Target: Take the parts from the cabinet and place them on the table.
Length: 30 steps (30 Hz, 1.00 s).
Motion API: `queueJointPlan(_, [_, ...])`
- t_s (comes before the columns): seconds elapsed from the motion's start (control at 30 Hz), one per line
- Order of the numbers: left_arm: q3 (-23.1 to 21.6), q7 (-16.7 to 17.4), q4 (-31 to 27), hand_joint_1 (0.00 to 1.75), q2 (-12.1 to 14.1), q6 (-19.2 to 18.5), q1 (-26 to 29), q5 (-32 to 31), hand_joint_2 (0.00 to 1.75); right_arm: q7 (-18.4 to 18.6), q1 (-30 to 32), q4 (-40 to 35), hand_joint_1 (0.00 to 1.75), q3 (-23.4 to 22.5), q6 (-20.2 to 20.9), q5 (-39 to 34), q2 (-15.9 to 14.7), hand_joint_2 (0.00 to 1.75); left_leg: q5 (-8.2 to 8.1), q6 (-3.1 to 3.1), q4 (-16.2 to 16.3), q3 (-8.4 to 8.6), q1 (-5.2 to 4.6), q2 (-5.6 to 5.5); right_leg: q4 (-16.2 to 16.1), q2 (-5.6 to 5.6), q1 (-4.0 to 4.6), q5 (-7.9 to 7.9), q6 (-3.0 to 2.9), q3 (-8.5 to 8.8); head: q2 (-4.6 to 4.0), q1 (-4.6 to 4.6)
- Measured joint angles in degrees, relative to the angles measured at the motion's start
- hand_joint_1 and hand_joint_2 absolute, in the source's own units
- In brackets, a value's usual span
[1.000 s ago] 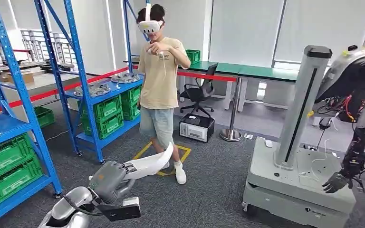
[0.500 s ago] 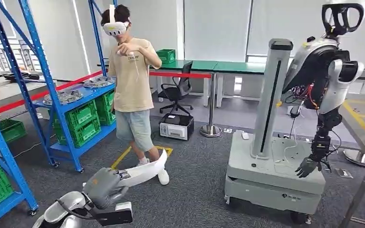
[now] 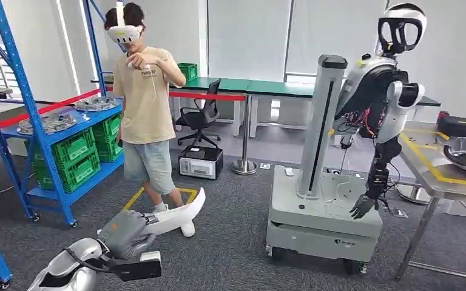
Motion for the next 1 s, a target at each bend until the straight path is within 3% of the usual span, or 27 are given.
queueJointPlan(0.07, [0.0,-0.02,0.0,1.75,0.0,-0.02,-0.07,0.0,1.75,0.15,0.0,0.0,0.0,0.0,0.0,0.09,0.0,0.0,-0.04,0.04,0.06,0.04,-0.27,0.96,-8.48,-0.63,0.47,4.07,-0.84,4.75,0.0,0.0])
queueJointPlan(0.1, [0.0,-0.02,0.0,1.75,-0.04,-0.02,-0.17,0.0,1.75,0.15,-0.06,0.0,0.0,0.0,0.0,0.11,0.0,0.0,-0.08,0.03,0.1,0.08,-0.38,1.36,-13.35,-1.97,0.89,5.73,-1.41,7.59,0.0,0.02])
queueJointPlan(0.13, [0.0,-0.02,-0.02,1.75,-0.04,-0.02,-0.26,0.0,1.75,0.15,-0.23,0.0,0.0,0.0,0.0,0.11,-0.02,0.0,-0.18,-0.16,0.18,-0.02,-0.78,1.78,-15.83,-3.71,1.51,4.96,-2.04,8.65,0.0,-0.02])
queueJointPlan(0.27, [-0.02,-0.04,0.0,1.75,-0.46,-0.09,-0.39,0.0,1.75,0.24,-0.13,0.0,0.0,0.0,0.02,0.11,0.0,0.0,-0.33,-1.12,-0.06,0.31,-0.82,3.28,-16.17,-1.67,1.47,5.62,-2.56,8.39,0.0,0.0])
queueJointPlan(0.3, [-0.02,-0.04,-0.02,1.75,-0.4,-0.22,-0.45,0.0,1.75,0.37,-0.1,0.0,0.0,0.0,0.02,0.13,0.02,0.0,-0.69,-1.69,0.24,-0.04,-0.85,2.56,-16.7,-1.42,1.0,6.04,-2.93,8.76,0.0,0.0])
queueJointPlan(0.33, [-0.02,0.02,0.0,1.75,-0.26,-0.33,-0.5,0.02,1.75,0.48,-0.04,0.0,0.0,-0.02,-0.02,0.2,0.02,0.0,-1.7,-2.12,1.45,-0.5,-0.62,0.59,-16.87,-1.17,0.84,6.11,-3.07,8.8,0.0,-0.04])
queueJointPlan(0.37, [-0.02,0.02,-0.04,1.75,-0.22,-0.37,-0.54,0.13,1.75,0.5,-0.07,0.0,0.0,-0.02,-0.04,0.26,0.02,0.0,-3.8,-2.35,4.58,-1.83,-0.54,-0.58,-16.87,-1.03,0.75,6.17,-3.2,8.72,0.0,-0.07])
queueJointPlan(0.43, [-0.04,0.02,-0.07,1.75,-0.04,-0.7,-0.04,0.44,1.75,0.52,-0.18,0.0,0.0,-0.02,-0.46,0.94,0.02,0.0,-7.51,-2.78,13.06,-5.61,-0.12,-1.32,-16.87,-0.32,0.69,6.22,-3.36,8.67,0.0,-0.07])
queueJointPlan(0.47, [-0.04,0.15,-0.07,1.75,0.18,-0.92,0.41,0.52,1.75,0.52,-0.17,0.0,0.0,-0.02,-0.59,1.31,0.04,0.0,-8.0,-2.86,15.79,-6.9,0.05,-1.35,-16.84,0.08,0.63,6.21,-3.36,8.68,0.0,-0.09])
queueJointPlan(0.5, [-0.07,0.15,-0.07,1.75,0.24,-1.05,0.7,0.55,1.75,0.55,-0.08,0.0,0.0,-0.02,-0.68,1.51,0.04,0.0,-7.08,-2.87,15.68,-6.93,0.16,-1.36,-16.83,0.4,0.58,6.21,-3.35,8.69,0.0,-0.07])
queueJointPlan(0.53, [-0.09,0.15,-0.11,1.75,0.35,-1.14,0.74,0.59,1.75,0.61,-0.01,0.0,0.0,-0.02,-0.92,1.97,0.04,0.0,-5.2,-2.86,13.46,-6.07,0.26,-1.36,-16.74,0.64,0.49,6.21,-3.3,8.68,0.0,-0.07])
queueJointPlan(0.6, [-0.09,0.31,-0.55,1.75,0.42,-1.16,0.6,0.68,1.75,0.59,0.01,0.0,0.0,0.02,-1.22,2.34,0.04,0.0,-0.15,-2.8,4.4,-1.95,0.42,-1.5,-16.5,0.93,0.31,6.06,-2.92,8.72,0.0,-0.07])
queueJointPlan(0.67, [-0.11,0.31,-0.7,1.75,0.37,-1.31,0.41,0.72,1.75,0.59,-0.13,0.0,0.0,0.04,-1.36,2.49,0.04,0.0,-0.27,-2.65,0.2,0.03,0.38,-2.42,-15.89,1.2,0.61,6.01,-2.06,8.08,0.0,-0.09])
queueJointPlan(0.7, [-0.13,0.31,-0.79,1.75,0.37,-1.6,0.57,0.74,1.75,0.59,-0.13,0.0,0.0,0.07,-1.42,2.54,0.04,0.0,-0.26,-2.22,0.5,-0.34,0.35,-2.41,-16.11,1.36,0.49,6.27,-1.68,7.84,0.0,0.0])
queueJointPlan(0.73, [-0.13,0.31,-0.87,1.75,0.37,-1.64,0.82,0.74,1.75,0.61,-0.04,0.0,0.0,0.07,-1.4,2.65,0.04,0.0,-0.14,-2.16,0.29,-0.41,0.44,-2.41,-15.88,1.38,0.7,6.0,-2.04,7.73,0.0,-0.04])
queueJointPlan(0.77, [-0.17,0.33,-0.96,1.75,0.37,-1.73,0.85,0.77,1.75,0.59,0.04,0.0,0.0,0.09,-1.42,2.82,0.02,0.0,-0.12,-2.14,0.3,-0.44,0.39,-2.43,-15.98,1.44,0.66,6.32,-2.87,7.73,0.0,-0.02])
queueJointPlan(0.87, [-0.17,0.33,-1.12,1.75,0.39,-1.77,0.83,0.9,1.75,0.63,0.09,0.0,0.0,0.09,-1.49,2.99,0.04,0.0,-0.01,-1.66,0.31,-0.45,0.23,-2.53,-16.53,1.38,0.63,6.49,-2.84,8.1,0.0,-0.02])
queueJointPlan(1.0, [-0.17,0.33,-1.11,1.75,0.39,-1.94,0.83,0.98,1.75,0.92,-0.03,0.0,0.0,0.09,-1.64,3.17,0.04,0.0,0.05,-1.32,0.33,-0.47,0.17,-2.52,-17.06,1.37,0.58,6.8,-2.36,8.34,0.0,-0.02])
